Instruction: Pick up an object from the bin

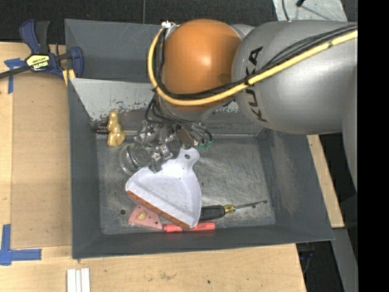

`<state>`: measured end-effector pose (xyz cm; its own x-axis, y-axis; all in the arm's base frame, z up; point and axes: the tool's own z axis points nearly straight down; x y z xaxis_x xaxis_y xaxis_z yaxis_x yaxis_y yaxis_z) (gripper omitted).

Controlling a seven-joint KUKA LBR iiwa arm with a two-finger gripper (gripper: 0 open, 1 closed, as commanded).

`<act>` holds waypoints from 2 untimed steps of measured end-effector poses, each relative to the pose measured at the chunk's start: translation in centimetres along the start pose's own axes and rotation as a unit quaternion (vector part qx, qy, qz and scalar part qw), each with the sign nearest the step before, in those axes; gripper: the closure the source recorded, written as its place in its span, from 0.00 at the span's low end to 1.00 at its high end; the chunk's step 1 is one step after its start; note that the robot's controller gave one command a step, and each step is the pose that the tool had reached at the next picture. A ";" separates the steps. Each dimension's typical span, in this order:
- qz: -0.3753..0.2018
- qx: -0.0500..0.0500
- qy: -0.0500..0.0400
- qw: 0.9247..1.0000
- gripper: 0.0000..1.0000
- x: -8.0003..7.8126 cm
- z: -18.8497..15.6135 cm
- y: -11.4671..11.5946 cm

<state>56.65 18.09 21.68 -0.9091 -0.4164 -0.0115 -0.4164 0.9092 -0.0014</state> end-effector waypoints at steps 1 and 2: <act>-0.063 -0.002 0.004 0.998 1.00 1.5 4.1 -5.3; -0.050 0.001 0.005 0.999 0.00 1.0 5.8 -7.3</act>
Offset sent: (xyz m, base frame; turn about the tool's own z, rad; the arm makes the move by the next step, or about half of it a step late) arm 0.0313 0.0023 -0.0781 -0.0412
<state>58.86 11.05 15.91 -0.8634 -0.5045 -0.0009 -0.5045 0.8634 -0.0050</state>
